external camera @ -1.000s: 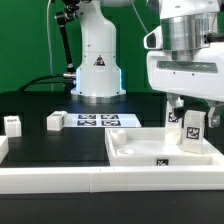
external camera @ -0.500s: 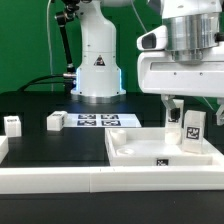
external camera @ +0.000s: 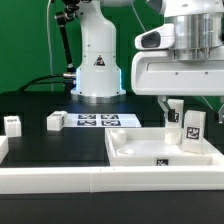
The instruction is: Assemble square table
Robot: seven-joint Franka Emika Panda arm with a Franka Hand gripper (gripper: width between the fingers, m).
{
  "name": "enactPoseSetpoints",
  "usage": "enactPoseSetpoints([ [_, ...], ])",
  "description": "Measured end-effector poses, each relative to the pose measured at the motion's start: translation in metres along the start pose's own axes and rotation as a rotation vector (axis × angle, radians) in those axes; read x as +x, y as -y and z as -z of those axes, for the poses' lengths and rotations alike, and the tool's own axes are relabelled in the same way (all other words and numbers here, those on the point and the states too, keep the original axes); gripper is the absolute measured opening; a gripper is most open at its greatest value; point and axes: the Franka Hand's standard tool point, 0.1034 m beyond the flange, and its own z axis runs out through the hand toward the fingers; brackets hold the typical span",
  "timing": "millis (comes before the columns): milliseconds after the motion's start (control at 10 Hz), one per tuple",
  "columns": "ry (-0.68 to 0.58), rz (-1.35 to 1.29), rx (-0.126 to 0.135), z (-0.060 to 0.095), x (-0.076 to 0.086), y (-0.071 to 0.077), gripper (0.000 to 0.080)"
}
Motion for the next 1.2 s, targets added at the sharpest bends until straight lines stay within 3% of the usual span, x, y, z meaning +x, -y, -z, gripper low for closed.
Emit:
enactPoseSetpoints([
  [100,0.0,0.0,0.0,0.0,0.0001,-0.0001,0.0536],
  [200,0.0,0.0,0.0,0.0,0.0,-0.0001,0.035],
  [300,0.0,-0.013,0.001,0.0,0.0,0.0001,0.035],
  [400,0.0,-0.028,0.001,0.0,0.0001,0.0001,0.0288],
  [600,0.0,-0.034,0.001,0.0,0.0,0.0001,0.0288],
  [900,0.001,-0.256,0.004,-0.0003,-0.0004,0.0005,0.0288],
  [1200,-0.015,-0.538,0.051,-0.0009,0.0026,0.0018,0.029],
])
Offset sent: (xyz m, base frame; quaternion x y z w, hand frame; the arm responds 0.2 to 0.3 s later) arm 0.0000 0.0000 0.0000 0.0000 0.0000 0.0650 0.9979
